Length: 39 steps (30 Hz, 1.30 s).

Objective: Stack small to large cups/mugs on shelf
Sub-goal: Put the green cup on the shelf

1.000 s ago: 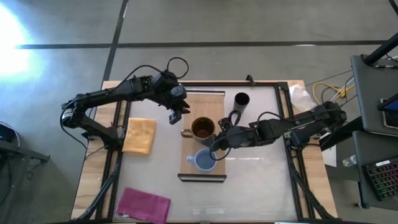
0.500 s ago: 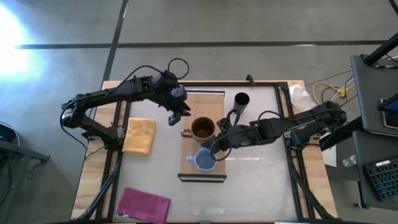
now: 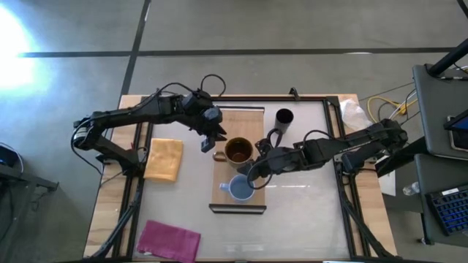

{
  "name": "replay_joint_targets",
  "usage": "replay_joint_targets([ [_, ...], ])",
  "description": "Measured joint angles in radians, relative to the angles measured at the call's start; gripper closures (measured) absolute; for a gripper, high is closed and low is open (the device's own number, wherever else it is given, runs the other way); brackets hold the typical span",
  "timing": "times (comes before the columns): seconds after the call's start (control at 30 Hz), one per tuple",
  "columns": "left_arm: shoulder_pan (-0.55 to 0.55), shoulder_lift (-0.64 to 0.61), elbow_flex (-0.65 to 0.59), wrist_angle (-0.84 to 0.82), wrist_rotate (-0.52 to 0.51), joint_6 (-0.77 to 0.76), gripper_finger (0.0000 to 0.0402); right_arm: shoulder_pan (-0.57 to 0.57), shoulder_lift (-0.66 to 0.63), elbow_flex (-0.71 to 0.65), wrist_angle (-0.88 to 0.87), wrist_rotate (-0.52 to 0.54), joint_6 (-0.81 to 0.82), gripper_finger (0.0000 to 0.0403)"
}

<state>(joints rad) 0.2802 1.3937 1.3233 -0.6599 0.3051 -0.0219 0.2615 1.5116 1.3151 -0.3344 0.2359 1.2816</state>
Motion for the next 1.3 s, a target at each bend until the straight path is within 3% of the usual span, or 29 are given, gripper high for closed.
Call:
replay_joint_targets([
  [0.47,-0.065,-0.001,-0.015,0.005,0.006,-0.026,0.0292,0.0,-0.006,0.0,-0.058,-0.008,0.0,0.0294],
  [1.3,-0.058,0.0,-0.017,0.075,-0.031,-0.017,0.0292,-0.006,-0.012,0.0,-0.051,-0.008,0.0,0.0294],
])
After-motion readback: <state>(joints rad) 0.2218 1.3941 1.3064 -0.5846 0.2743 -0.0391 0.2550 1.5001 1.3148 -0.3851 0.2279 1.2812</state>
